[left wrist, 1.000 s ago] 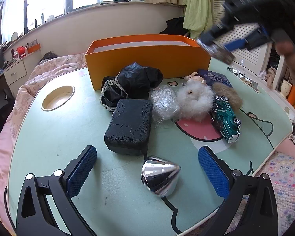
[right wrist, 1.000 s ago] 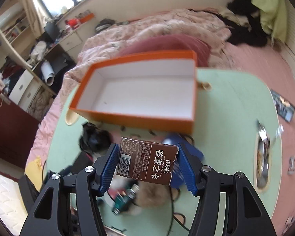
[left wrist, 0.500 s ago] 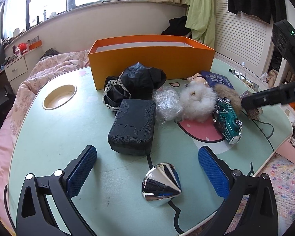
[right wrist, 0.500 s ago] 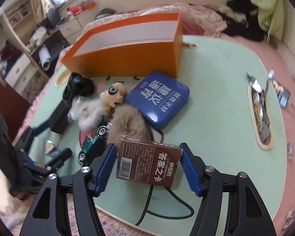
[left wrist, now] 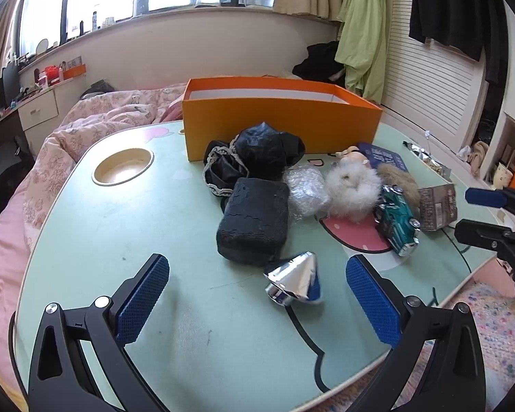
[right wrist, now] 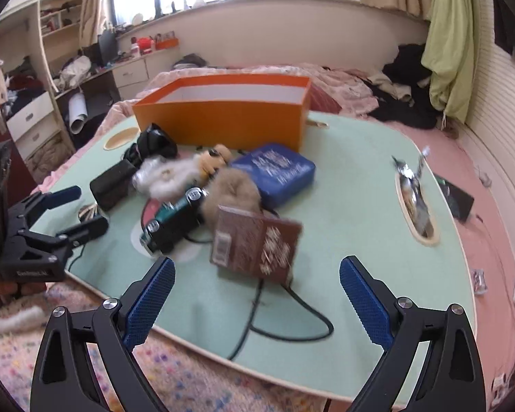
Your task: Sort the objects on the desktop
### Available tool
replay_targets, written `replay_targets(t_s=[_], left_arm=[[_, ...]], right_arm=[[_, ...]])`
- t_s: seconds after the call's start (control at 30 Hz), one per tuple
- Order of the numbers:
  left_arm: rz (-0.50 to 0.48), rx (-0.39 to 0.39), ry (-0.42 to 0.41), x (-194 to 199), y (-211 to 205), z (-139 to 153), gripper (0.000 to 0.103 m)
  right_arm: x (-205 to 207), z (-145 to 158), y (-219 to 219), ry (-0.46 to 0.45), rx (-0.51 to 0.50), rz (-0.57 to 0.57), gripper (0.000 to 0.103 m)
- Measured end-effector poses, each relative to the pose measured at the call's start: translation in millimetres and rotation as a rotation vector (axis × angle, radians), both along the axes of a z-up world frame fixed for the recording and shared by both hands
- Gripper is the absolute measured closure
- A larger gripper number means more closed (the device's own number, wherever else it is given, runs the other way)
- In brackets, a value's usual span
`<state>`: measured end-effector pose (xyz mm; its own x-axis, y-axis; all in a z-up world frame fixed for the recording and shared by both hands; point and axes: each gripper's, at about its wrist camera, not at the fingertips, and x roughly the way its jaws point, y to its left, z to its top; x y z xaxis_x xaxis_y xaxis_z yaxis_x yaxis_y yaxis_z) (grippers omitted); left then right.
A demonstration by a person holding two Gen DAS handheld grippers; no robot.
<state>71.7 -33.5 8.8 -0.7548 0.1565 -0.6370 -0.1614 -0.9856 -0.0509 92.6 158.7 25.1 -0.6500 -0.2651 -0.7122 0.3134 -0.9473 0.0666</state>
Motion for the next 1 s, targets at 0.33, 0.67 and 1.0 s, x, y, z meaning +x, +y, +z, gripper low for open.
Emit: replay_targets(t_s=[0.33, 0.67, 1.0], left_arm=[[-0.069, -0.064, -0.037, 6.7, 18.9, -8.4, 0.0], [-0.074, -0.056, -0.036, 4.5, 16.3, -10.0, 0.0], [-0.075, -0.057, -0.035, 4.2, 16.4, -10.6, 0.0]], right_arm=[[-6.1, -18.4, -8.2, -0.038, 0.083, 0.017, 0.0], [-5.3, -17.7, -7.9, -0.032, 0.082, 0.022, 0.0], [-4.7, -18.6, -8.2, -0.031, 0.083, 0.022, 0.0]])
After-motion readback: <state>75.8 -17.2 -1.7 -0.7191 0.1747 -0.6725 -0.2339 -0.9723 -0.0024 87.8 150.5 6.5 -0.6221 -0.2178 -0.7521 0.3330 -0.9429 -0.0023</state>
